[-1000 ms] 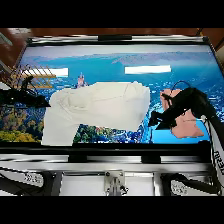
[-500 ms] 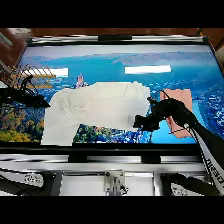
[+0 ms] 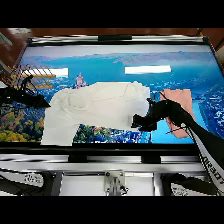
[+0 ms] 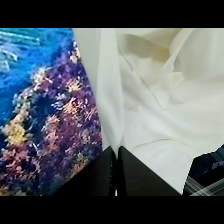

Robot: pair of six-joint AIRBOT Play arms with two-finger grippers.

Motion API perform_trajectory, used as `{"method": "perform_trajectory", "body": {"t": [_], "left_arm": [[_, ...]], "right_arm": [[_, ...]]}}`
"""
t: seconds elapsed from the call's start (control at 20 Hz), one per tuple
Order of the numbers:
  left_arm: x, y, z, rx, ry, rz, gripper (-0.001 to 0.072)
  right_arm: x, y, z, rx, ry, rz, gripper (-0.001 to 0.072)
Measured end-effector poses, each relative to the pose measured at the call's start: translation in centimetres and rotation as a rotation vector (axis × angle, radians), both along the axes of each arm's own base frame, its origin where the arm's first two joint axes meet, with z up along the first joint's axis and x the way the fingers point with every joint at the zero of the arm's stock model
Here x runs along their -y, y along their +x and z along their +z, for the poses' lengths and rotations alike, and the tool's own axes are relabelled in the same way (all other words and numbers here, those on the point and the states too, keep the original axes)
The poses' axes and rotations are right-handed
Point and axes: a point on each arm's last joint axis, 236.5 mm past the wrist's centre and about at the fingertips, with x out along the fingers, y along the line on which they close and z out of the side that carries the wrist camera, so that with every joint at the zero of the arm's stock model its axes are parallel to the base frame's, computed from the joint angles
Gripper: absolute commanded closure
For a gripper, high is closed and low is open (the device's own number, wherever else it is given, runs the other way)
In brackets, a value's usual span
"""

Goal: Fold the shirts.

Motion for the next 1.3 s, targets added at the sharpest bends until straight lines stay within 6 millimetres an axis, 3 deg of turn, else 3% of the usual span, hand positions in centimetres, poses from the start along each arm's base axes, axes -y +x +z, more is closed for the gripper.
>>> {"method": "perform_trajectory", "body": {"t": [0.2, 0.25, 0.3, 0.35, 0.5, 0.65, 0.75, 0.85, 0.95, 1.0, 1.1, 1.15, 1.2, 1.3], "left_arm": [[0.4, 0.3, 0.3, 0.009, -0.023, 0.007, 0.0679], [0.5, 0.3, 0.4, 0.01, -0.026, 0.008, 0.0679], [0.5, 0.3, 0.4, 0.01, -0.029, 0.009, 0.068], [0.6, 0.4, 0.5, 0.01, -0.032, 0.014, 0.068], [0.6, 0.7, 1.3, 0.03, -0.031, 0.02, 0.0681], [0.5, 2.6, 4.9, 0.141, -0.027, 0.047, 0.068], [1.3, 5.2, 10.7, 0.314, -0.068, 0.096, 0.068], [2.4, 7.2, 19.0, 0.54, -0.132, 0.134, 0.068], [4.0, 7.2, 29.3, 0.803, -0.197, 0.143, 0.068], [4.7, 6.3, 34.4, 0.93, -0.221, 0.144, 0.0679], [6.1, 2.7, 44.8, 1.19, -0.255, 0.149, 0.0679], [6.8, 0.1, 49.9, 1.322, -0.263, 0.16, 0.0679], [7.2, -2.7, 54.1, 1.439, -0.264, 0.176, 0.0679], [7.7, -9.1, 61.5, 1.667, -0.254, 0.234, 0.0679]], "right_arm": [[-1.1, -0.1, -0.7, -0.029, 0.026, -0.026, 0.0167], [-1.6, -0.1, -0.8, -0.027, 0.031, -0.024, 0.0318], [-1.9, 0.0, -1.0, -0.018, 0.028, -0.019, 0.0563], [-2.1, 0.2, -1.3, -0.006, 0.023, -0.016, 0.0662], [-2.5, 1.3, -0.8, 0.053, 0.02, -0.008, 0.0664], [-2.3, 4.1, 2.8, 0.203, 0.005, 0.035, 0.0665], [-1.6, 7.3, 7.7, 0.388, -0.037, 0.08, 0.0665], [-0.1, 10.9, 15.2, 0.633, -0.106, 0.111, 0.0665], [1.7, 13.6, 25.4, 0.919, -0.181, 0.104, 0.0665], [2.8, 14.1, 31.7, 1.08, -0.211, 0.081, 0.0665], [4.8, 13.1, 42.7, 1.347, -0.252, 0.025, 0.0665], [5.9, 11.4, 48.4, 1.479, -0.263, -0.013, 0.0665], [6.8, 9.5, 52.9, 1.587, -0.265, -0.048, 0.0665], [8.6, 5.2, 59.6, 1.747, -0.266, -0.108, 0.0665]]}}
